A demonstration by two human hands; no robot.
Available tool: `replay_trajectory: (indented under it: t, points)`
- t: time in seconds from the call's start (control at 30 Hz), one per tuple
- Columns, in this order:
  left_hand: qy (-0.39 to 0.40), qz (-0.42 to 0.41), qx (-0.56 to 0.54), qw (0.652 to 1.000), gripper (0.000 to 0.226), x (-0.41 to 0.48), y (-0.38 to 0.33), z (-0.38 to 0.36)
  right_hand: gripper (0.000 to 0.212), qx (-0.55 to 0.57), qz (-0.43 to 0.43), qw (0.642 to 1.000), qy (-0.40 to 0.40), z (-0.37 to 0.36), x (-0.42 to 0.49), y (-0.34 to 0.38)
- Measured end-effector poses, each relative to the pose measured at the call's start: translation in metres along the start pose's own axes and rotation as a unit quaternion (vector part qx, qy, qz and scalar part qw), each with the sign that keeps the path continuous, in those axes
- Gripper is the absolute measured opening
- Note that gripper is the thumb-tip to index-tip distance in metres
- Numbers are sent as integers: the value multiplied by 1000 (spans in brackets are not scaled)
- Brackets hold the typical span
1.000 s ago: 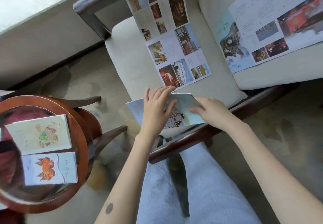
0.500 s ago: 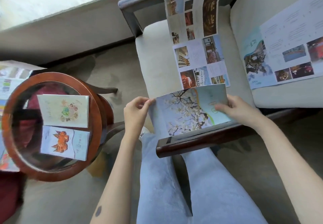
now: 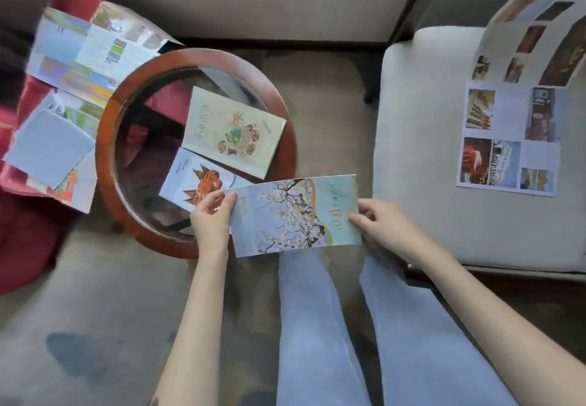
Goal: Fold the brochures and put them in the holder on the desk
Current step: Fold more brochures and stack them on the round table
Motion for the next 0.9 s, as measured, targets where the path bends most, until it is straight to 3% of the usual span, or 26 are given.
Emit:
replay_trajectory:
  t: [0.07,0.17,0.27,0.43,0.63,0.9]
  points:
    - [-32,-11,55,998,24,28,6,46,18,-16,-10,999,50,-49,22,33]
    - [-56,-30,117,991,27,70,6,93,17,76,-57,992,79,-113,48,68]
    - [-32,-61,147,987,24,117,-5,109,13,175,-116,978,11,-153,69,85]
    - [44,-128,197,971,13,179,-27,89,8,223,-179,956,-63,-185,95,101]
    - [74,-155,234,957,19,211,-23,63,13,205,-230,948,-85,-195,108,108]
    - [53,-150,236,959,15,219,-8,63,29,18,-228,970,-80,-186,106,111]
Point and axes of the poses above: each hand's wrist, its own x-axis towards the middle knuckle, its own z-axis out of the back of the hand, y = z × x, the point moved 6 cm from there along x, towards the middle knuckle, and after that the axes turned 4 degrees about -x, right-handed, at the moved point
